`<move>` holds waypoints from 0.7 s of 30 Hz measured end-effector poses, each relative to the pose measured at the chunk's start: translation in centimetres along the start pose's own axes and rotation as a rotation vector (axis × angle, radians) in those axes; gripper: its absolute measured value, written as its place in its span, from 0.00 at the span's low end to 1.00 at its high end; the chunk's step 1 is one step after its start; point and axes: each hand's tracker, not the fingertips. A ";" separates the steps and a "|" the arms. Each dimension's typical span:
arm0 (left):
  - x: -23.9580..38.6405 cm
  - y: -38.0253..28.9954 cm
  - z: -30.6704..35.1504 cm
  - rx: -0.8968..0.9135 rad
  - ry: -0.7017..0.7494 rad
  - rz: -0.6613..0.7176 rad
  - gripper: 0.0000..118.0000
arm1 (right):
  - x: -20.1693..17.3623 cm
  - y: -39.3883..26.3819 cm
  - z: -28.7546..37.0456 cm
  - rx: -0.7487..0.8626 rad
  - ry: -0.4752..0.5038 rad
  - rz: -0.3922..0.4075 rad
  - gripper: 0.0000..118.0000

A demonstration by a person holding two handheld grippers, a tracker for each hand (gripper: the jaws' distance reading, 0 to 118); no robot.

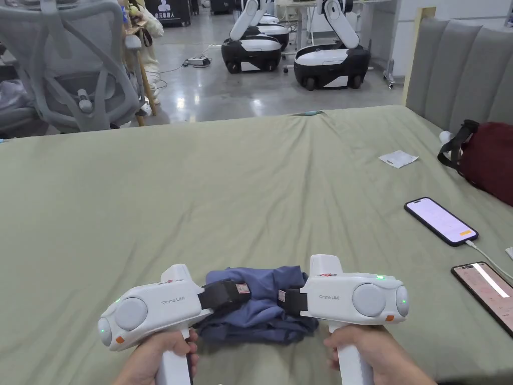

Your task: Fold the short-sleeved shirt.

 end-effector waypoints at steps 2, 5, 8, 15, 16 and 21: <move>0.1 0.2 0.9 0.004 0.004 0.012 0.45 | 0.2 -0.1 0.2 0.008 0.010 -0.012 0.00; 0.5 -0.2 1.6 0.008 -0.001 -0.115 0.38 | -0.3 -0.3 0.2 0.015 0.004 -0.011 0.00; -0.1 0.5 2.0 -0.011 -0.025 -0.049 0.38 | -1.9 -0.1 0.4 0.031 -0.049 0.076 0.00; -4.4 4.4 6.0 0.017 0.004 -0.026 0.37 | -8.5 2.2 0.1 0.283 -0.190 0.322 0.00; -5.5 5.3 7.4 0.029 0.026 -0.033 0.37 | -9.8 3.0 -0.5 0.311 -0.193 0.339 0.00; -13.4 9.7 14.9 0.084 0.124 -0.067 0.37 | -17.7 5.8 -4.0 0.416 -0.114 0.396 0.00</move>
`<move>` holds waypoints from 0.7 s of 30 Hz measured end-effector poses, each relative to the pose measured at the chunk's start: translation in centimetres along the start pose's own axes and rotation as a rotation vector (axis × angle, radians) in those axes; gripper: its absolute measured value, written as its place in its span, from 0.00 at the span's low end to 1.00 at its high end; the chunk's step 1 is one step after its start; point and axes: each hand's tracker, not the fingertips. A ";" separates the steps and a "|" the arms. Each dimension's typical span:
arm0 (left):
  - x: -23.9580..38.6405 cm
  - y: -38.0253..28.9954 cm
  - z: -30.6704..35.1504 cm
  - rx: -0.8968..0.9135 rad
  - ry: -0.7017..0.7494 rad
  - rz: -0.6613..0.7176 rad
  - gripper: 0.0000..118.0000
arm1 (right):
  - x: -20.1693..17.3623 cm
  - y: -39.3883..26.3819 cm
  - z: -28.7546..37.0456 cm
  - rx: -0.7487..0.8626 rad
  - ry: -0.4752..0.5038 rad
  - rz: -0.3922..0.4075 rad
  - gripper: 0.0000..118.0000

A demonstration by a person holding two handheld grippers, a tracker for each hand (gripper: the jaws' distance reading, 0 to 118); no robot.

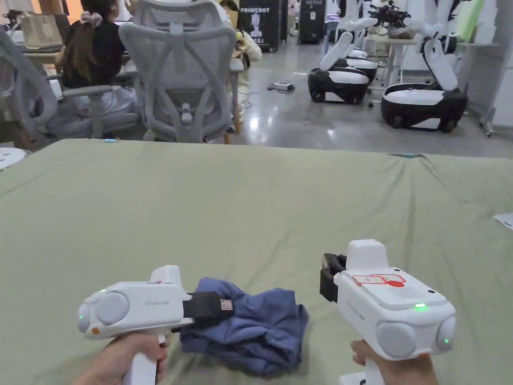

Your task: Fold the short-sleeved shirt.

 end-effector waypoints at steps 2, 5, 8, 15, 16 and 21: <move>-4.5 1.7 3.1 0.037 0.033 0.039 0.37 | -3.3 0.9 -1.9 0.020 0.050 0.030 0.00; -12.3 4.2 8.4 0.083 0.083 0.048 0.37 | -8.8 1.6 -5.2 0.021 0.127 0.067 0.00; -18.8 6.4 12.9 0.103 0.195 0.059 0.37 | -13.8 1.2 -8.2 0.026 0.177 0.111 0.00; -29.1 8.2 18.9 0.194 0.273 0.169 0.37 | -23.6 -0.2 -14.7 0.109 0.252 0.171 0.00; -29.4 8.0 18.8 0.195 0.266 0.157 0.39 | -24.5 -0.3 -15.4 0.098 0.257 0.176 0.00; -28.7 7.3 18.5 0.275 0.375 0.062 1.00 | -25.9 -0.5 -16.1 0.067 0.255 0.176 0.00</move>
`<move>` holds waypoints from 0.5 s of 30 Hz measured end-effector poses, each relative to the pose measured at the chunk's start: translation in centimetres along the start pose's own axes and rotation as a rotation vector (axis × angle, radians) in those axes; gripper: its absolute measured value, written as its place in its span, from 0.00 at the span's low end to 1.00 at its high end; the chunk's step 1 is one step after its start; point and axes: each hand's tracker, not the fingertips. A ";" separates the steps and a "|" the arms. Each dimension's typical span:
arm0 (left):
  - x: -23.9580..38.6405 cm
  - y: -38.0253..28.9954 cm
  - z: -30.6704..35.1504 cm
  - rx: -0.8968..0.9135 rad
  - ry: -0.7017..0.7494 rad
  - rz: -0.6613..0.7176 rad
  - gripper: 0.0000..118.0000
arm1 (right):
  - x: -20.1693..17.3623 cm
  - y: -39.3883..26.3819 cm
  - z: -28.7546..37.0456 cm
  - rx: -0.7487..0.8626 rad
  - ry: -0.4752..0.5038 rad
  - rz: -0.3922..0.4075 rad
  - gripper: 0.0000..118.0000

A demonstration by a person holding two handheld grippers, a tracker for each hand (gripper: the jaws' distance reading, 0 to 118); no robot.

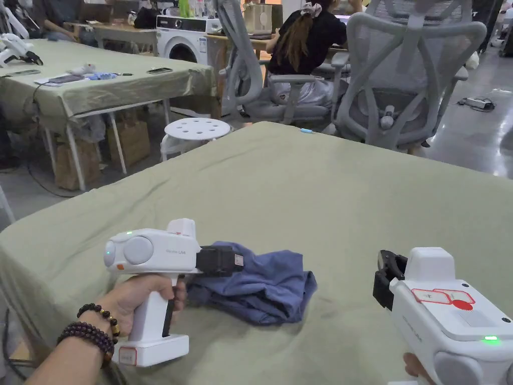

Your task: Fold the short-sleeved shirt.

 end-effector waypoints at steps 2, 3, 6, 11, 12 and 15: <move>-0.4 0.4 1.2 0.062 -0.049 0.030 0.96 | 0.2 0.0 0.6 -0.009 -0.002 -0.006 0.00; -0.4 0.5 2.1 0.096 -0.038 0.042 1.00 | 0.4 0.0 0.9 -0.009 -0.002 -0.007 0.00; 1.0 1.3 4.6 0.169 0.152 -0.047 0.63 | 1.0 0.6 2.1 -0.010 -0.015 0.006 0.00; 6.9 1.5 10.5 0.382 0.211 -0.156 0.01 | 3.6 3.0 6.3 -0.013 -0.010 -0.035 0.00; 8.4 1.1 11.7 0.425 0.197 -0.166 0.01 | 4.3 3.5 7.5 0.002 -0.019 -0.032 0.00; 14.9 0.2 14.4 0.516 0.194 -0.250 0.01 | 6.9 5.2 11.6 0.040 -0.064 0.006 0.00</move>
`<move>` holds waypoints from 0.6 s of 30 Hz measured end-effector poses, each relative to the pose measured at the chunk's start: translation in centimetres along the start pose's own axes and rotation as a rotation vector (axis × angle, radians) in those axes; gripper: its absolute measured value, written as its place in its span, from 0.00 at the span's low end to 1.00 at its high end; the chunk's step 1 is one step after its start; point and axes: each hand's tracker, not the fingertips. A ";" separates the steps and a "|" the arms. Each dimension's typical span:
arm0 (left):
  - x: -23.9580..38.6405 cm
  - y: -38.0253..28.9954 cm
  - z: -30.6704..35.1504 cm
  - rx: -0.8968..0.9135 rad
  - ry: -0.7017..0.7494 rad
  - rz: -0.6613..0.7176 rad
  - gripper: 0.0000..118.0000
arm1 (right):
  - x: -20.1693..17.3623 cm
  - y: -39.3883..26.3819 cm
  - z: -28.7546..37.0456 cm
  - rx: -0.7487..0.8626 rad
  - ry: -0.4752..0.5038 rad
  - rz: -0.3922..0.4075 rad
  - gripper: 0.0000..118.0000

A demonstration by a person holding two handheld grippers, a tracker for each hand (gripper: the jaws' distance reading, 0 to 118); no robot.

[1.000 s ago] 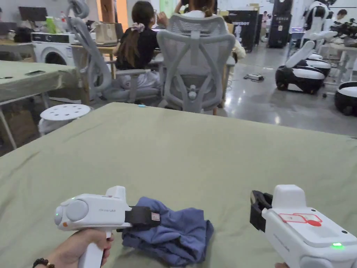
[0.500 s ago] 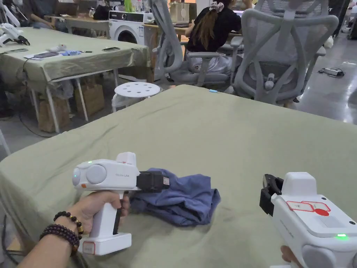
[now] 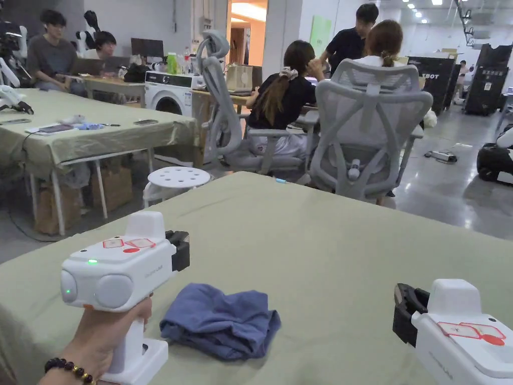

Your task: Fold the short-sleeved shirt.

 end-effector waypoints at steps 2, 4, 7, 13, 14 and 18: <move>4.2 1.0 1.8 0.057 -0.018 -0.028 0.00 | 2.3 1.5 3.1 0.001 -0.037 0.015 0.00; 8.8 1.8 3.0 0.114 -0.030 -0.078 0.00 | 4.7 2.4 5.9 0.027 -0.119 0.027 0.00; 16.1 2.0 4.0 0.156 -0.068 -0.103 0.00 | 8.7 3.1 10.3 0.058 -0.223 0.038 0.00; 28.1 0.1 6.7 0.147 -0.340 0.001 0.00 | 16.3 1.2 19.6 0.032 -0.416 0.022 0.00; 29.5 -0.5 7.4 0.154 -0.318 -0.033 0.00 | 17.1 0.7 20.9 0.013 -0.454 0.030 0.00; 34.3 -3.6 10.2 0.175 -0.308 -0.162 0.00 | 19.6 -1.6 25.9 0.008 -0.551 0.023 0.00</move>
